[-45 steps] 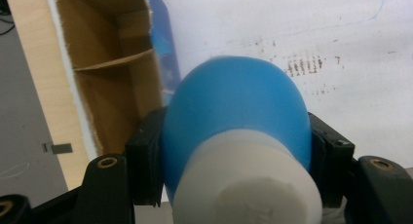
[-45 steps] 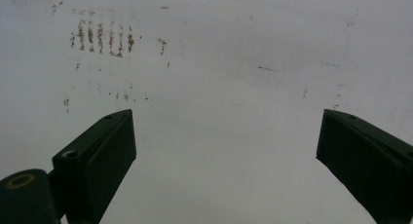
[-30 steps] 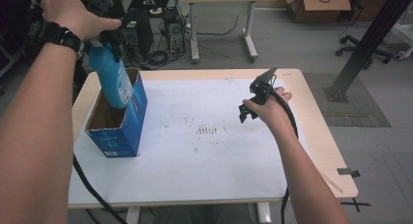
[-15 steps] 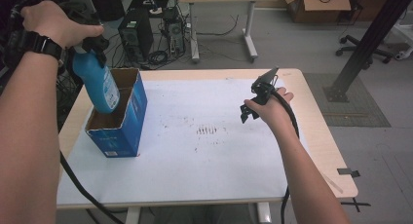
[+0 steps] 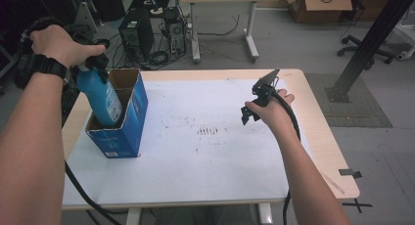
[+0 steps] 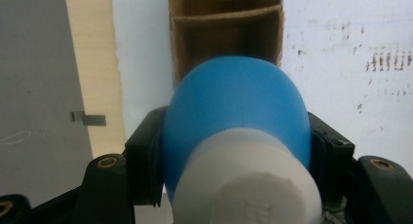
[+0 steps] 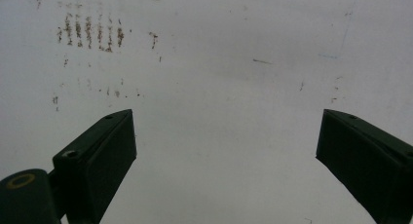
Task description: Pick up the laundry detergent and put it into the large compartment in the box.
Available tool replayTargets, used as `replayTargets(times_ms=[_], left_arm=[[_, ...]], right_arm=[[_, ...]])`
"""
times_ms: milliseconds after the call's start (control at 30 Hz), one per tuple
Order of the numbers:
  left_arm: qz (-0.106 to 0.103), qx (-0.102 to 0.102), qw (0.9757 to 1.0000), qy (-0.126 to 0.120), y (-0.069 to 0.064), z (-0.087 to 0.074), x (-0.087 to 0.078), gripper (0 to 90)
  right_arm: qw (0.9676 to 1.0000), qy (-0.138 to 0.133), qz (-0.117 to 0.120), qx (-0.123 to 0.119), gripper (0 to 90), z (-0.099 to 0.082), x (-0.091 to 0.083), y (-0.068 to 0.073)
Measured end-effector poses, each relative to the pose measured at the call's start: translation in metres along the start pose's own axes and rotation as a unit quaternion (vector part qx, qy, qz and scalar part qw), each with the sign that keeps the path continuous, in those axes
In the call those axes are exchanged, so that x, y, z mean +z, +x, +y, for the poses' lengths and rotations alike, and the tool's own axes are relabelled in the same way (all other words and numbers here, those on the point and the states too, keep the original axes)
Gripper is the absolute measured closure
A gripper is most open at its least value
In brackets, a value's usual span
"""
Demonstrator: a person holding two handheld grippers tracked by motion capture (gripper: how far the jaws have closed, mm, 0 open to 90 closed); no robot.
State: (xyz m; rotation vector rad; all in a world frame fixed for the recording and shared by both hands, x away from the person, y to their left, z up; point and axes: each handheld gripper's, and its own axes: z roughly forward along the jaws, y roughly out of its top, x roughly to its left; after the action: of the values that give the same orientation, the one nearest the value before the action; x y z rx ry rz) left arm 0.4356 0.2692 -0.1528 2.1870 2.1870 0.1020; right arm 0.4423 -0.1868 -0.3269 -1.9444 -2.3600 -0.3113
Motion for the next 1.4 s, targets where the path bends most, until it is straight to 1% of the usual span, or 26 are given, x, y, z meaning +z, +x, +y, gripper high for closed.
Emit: replayTargets(times_ms=[233,467,633,767,800,867,1067,1300,1400], left_arm=[[-0.001,0.002,1.0,0.008,0.001,0.0,0.022,37.4],[0.001,0.004,0.9998,0.018,-0.002,0.001,0.041,37.4],[-0.004,0.003,0.9997,0.022,-0.002,0.001,0.055,37.4],[-0.006,0.004,0.9995,0.03,-0.003,0.001,0.068,37.4],[-0.005,0.006,0.9993,0.035,-0.003,0.001,0.072,37.4],[-0.004,0.005,0.9995,0.032,-0.004,0.002,0.076,37.4],[-0.002,0.008,0.9993,0.038,-0.004,0.002,0.086,37.4],[-0.003,0.004,0.9991,0.041,-0.002,0.0,0.098,37.4],[-0.002,0.006,0.999,0.045,-0.003,0.0,0.101,37.4]], right_arm=[[1.0,0.002,-0.002,0.001,7.5,-0.001,0.002,0.0],[1.0,0.004,-0.003,-0.001,7.6,-0.002,0.004,-0.001],[1.0,0.005,-0.003,0.002,7.5,-0.003,0.006,-0.002],[1.0,0.006,-0.003,0.002,7.6,-0.003,0.007,-0.003],[1.0,0.006,-0.003,0.002,7.6,-0.003,0.008,-0.003],[1.0,0.006,-0.004,0.001,7.6,-0.003,0.008,-0.003],[1.0,0.006,-0.004,0.001,7.6,-0.003,0.01,-0.002],[1.0,0.007,-0.004,-0.001,7.5,-0.003,0.011,-0.001],[1.0,0.007,-0.005,0.0,7.5,-0.003,0.011,-0.002]])
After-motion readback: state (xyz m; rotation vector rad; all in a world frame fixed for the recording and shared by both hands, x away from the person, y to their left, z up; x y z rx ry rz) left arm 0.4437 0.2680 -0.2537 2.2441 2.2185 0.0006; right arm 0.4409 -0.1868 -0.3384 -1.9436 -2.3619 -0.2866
